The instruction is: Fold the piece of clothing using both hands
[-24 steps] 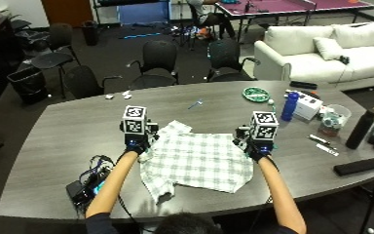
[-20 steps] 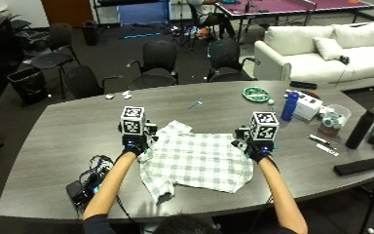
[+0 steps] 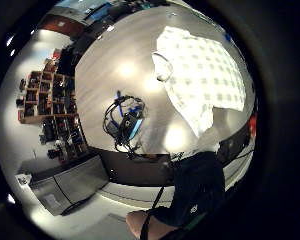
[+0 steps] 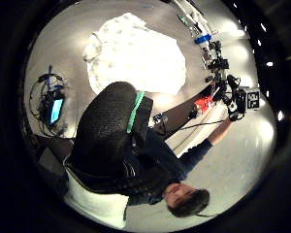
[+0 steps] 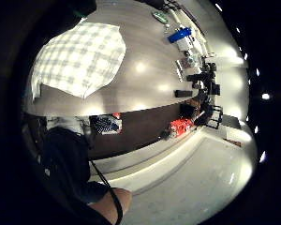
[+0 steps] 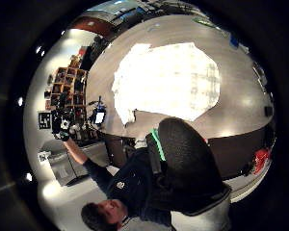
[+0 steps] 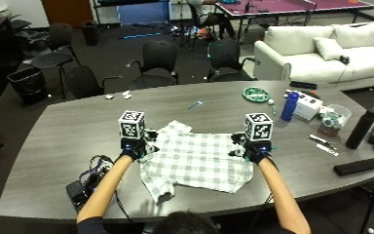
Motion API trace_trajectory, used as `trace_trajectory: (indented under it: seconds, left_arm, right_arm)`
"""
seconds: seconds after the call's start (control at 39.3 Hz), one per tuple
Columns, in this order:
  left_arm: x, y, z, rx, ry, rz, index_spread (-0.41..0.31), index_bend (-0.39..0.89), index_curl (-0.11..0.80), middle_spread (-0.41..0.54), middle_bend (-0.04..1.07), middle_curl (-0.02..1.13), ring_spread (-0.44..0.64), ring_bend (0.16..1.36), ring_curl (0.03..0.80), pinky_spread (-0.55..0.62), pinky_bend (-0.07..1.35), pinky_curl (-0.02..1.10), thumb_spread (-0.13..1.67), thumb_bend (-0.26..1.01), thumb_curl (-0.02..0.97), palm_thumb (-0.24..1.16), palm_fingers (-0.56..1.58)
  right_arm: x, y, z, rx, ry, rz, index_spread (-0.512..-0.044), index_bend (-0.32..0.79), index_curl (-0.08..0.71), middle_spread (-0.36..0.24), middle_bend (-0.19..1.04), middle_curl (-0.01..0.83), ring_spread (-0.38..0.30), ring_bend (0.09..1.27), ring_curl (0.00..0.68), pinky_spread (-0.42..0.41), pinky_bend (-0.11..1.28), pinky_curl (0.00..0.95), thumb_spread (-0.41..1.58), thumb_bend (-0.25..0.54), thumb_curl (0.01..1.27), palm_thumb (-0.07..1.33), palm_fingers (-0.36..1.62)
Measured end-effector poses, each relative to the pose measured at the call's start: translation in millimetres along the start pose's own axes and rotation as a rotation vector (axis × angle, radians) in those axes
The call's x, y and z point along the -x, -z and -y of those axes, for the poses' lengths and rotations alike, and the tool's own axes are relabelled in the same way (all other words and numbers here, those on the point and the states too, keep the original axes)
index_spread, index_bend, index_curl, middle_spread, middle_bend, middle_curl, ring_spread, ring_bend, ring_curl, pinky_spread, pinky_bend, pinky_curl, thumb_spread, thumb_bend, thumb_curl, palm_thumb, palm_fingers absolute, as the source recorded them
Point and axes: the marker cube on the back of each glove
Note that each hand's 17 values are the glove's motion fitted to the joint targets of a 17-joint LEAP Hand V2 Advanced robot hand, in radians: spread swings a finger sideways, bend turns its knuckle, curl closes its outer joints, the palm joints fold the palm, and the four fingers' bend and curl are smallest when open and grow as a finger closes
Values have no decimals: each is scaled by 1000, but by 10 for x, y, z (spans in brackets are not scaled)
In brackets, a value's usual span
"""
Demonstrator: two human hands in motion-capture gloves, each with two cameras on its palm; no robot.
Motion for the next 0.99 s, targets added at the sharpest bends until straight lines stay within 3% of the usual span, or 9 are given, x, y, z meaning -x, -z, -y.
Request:
trace_trajectory:
  seconds: [0.2, 0.33, 0.43, 0.59, 0.61, 0.74, 0.81, 0.89, 0.99]
  left_arm:
    - [-73, -875, 232, 209, -73, 46, -80, 174, 250, 225, 189, 198, 451, 527, 184, 400, 285, 224, 1088, -2, 230, 232, 51]
    - [-137, -1381, 281, 545, 127, 36, -87, 162, 264, 224, 189, 217, 454, 531, 193, 400, 284, 240, 1074, -12, 254, 257, 41]
    - [-196, -1656, 210, 450, 46, 59, -89, 152, 270, 223, 182, 228, 448, 540, 199, 398, 302, 255, 1063, -9, 274, 288, 40]
    - [-205, -2137, 314, 485, 77, 90, -79, 89, 249, 232, 185, 246, 439, 586, 221, 400, 362, 285, 1040, -12, 299, 329, 5]
    - [-206, -2174, 327, 480, 56, 87, -80, 133, 259, 230, 191, 250, 440, 578, 219, 400, 344, 281, 1039, -20, 298, 320, 6]
    - [-230, -2314, 382, 449, -55, 42, -70, 25, 198, 241, 177, 254, 360, 696, 261, 321, 477, 326, 1033, -6, 319, 382, 13]
    - [-240, -2332, 423, 406, -55, 24, -77, 117, 208, 166, 280, 293, 291, 667, 254, 260, 443, 316, 1043, 4, 333, 435, 147]
    - [-253, -2328, 448, 372, -57, 22, -89, 234, 250, 100, 369, 321, 225, 594, 240, 201, 370, 302, 1055, 7, 346, 474, 298]
    - [-266, -2320, 451, 382, -27, 33, -101, 262, 288, 47, 397, 355, 162, 546, 244, 149, 323, 305, 1073, 1, 359, 505, 370]
  right_arm:
    - [-3, -597, 263, 109, 54, 29, -286, 111, 179, 6, 205, 266, -8, 456, 253, 128, 457, 289, 1158, 110, 237, 427, 379]
    - [-7, -1081, 493, 171, 60, 46, -274, 106, 183, -1, 203, 287, -22, 473, 273, 110, 478, 307, 1145, 100, 268, 481, 390]
    - [92, -1392, 539, 187, 82, 7, -257, 102, 183, -6, 214, 305, -46, 492, 288, 97, 487, 316, 1138, 87, 289, 516, 414]
    - [221, -1890, 544, 393, 13, -7, -242, 107, 187, -18, 227, 329, -67, 504, 307, 72, 487, 326, 1123, 65, 317, 560, 428]
    - [226, -1945, 553, 406, 16, -7, -245, 105, 187, -17, 223, 331, -69, 500, 309, 76, 491, 329, 1123, 57, 318, 559, 416]
    - [257, -2225, 537, 564, -68, 12, -223, 138, 207, -30, 220, 344, -87, 507, 321, 46, 483, 330, 1116, 64, 349, 635, 488]
    - [249, -2314, 517, 649, -188, 9, -211, 133, 214, -43, 225, 355, -105, 517, 329, 9, 494, 333, 1105, 72, 372, 686, 560]
    - [235, -2337, 574, 573, -136, -5, -207, 117, 213, -71, 217, 361, -131, 532, 335, -58, 543, 340, 1088, 83, 397, 746, 688]
    - [240, -2325, 565, 570, -131, 16, -210, 116, 222, -94, 204, 373, -164, 545, 352, -128, 556, 350, 1068, 76, 422, 786, 759]
